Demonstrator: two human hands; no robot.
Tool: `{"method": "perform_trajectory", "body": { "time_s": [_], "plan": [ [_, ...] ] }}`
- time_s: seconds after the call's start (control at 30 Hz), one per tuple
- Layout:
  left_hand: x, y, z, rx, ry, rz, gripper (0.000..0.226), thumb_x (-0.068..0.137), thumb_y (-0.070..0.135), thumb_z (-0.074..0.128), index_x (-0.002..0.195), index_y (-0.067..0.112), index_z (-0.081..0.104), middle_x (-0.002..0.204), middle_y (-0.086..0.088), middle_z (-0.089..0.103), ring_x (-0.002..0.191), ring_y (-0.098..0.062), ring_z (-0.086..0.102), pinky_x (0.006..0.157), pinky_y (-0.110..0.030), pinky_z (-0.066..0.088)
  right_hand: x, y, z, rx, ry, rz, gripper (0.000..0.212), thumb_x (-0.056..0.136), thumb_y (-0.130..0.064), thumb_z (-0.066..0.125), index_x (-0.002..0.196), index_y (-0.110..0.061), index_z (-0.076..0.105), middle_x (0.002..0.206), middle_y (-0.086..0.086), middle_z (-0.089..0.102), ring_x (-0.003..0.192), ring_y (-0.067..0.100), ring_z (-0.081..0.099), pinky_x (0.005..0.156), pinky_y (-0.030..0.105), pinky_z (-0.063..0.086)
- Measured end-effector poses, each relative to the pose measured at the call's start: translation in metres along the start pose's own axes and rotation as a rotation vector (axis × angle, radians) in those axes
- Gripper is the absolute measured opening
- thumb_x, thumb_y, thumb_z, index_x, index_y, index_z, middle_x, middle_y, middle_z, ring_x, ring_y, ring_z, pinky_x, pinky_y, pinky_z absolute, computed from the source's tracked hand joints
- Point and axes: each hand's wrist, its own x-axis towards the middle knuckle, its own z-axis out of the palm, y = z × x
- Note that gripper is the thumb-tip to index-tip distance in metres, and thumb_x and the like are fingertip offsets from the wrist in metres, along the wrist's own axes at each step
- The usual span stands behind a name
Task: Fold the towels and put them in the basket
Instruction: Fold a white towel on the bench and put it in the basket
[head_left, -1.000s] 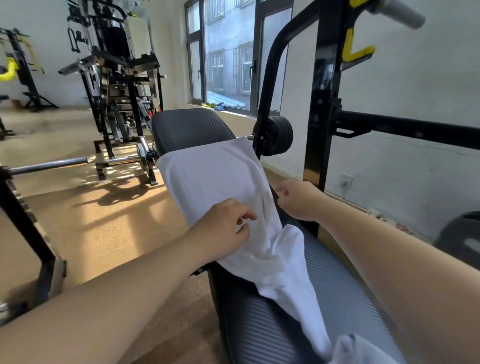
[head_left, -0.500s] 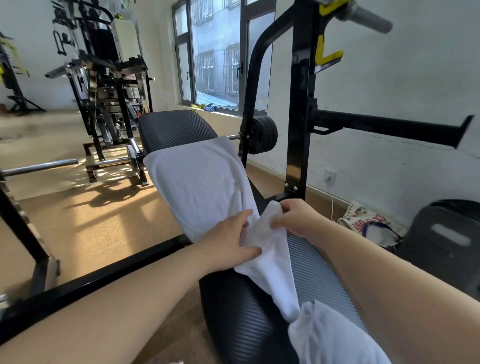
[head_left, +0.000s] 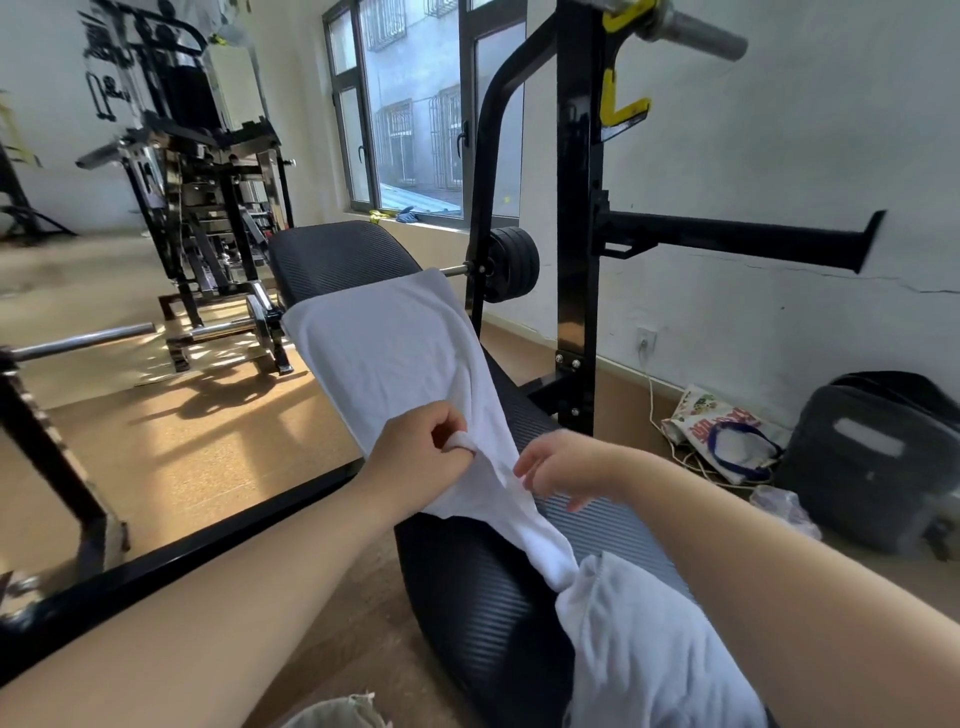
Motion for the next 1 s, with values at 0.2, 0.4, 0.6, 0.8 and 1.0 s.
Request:
{"method": "perform_trajectory", "body": {
  "time_s": [0.2, 0.4, 0.6, 0.8, 1.0],
  "plan": [
    [-0.022, -0.004, -0.015, 0.015, -0.083, -0.04, 0.024, 0.083, 0.014, 0.064, 0.071, 0.033, 0.056, 0.061, 0.01, 0.058, 0.059, -0.009, 0.062, 0.054, -0.017, 0.048, -0.003, 0.011, 0.018, -0.262, -0.076, 0.019, 0.077, 0.076, -0.041, 0.068, 0.147, -0.033, 0.04, 0.115, -0.01, 0.053, 0.091, 0.017, 0.063, 0.06, 0.031, 0.059],
    [-0.039, -0.014, -0.024, 0.023, -0.08, -0.078, 0.025, 0.079, 0.01, 0.065, 0.065, 0.026, 0.051, 0.05, 0.016, 0.051, 0.049, -0.001, 0.049, 0.057, -0.026, 0.047, -0.003, 0.017, 0.042, -0.008, 0.176, 0.147, 0.047, 0.092, -0.054, 0.057, 0.099, -0.008, 0.055, 0.079, 0.008, 0.062, 0.066, 0.026, 0.064, 0.064, 0.043, 0.063],
    [-0.046, -0.02, -0.024, 0.058, -0.061, -0.052, 0.021, 0.079, 0.016, 0.069, 0.067, 0.026, 0.054, 0.058, 0.017, 0.056, 0.052, -0.002, 0.047, 0.048, -0.012, 0.036, -0.008, 0.023, 0.057, -0.089, 0.179, 0.181, 0.035, 0.082, -0.025, 0.064, 0.059, -0.017, 0.04, 0.048, -0.006, 0.039, 0.045, 0.013, 0.036, 0.039, 0.02, 0.028],
    [-0.044, -0.023, -0.032, 0.133, -0.009, 0.006, 0.021, 0.077, 0.015, 0.064, 0.063, 0.021, 0.05, 0.065, 0.004, 0.056, 0.054, -0.007, 0.044, 0.052, -0.026, 0.034, -0.001, 0.028, 0.023, 0.354, 0.502, 0.182, 0.018, 0.1, -0.028, 0.044, 0.098, -0.013, 0.055, 0.087, 0.009, 0.058, 0.078, 0.028, 0.058, 0.066, 0.039, 0.058],
    [-0.053, -0.026, -0.029, 0.147, -0.188, 0.033, 0.024, 0.079, 0.028, 0.066, 0.066, 0.024, 0.046, 0.063, 0.011, 0.051, 0.057, -0.004, 0.046, 0.053, -0.018, 0.031, -0.014, 0.06, -0.013, -0.017, 0.734, 0.129, 0.023, 0.1, -0.031, 0.05, 0.122, -0.024, 0.048, 0.106, 0.012, 0.065, 0.081, 0.027, 0.06, 0.062, 0.033, 0.045]
  ]
}}
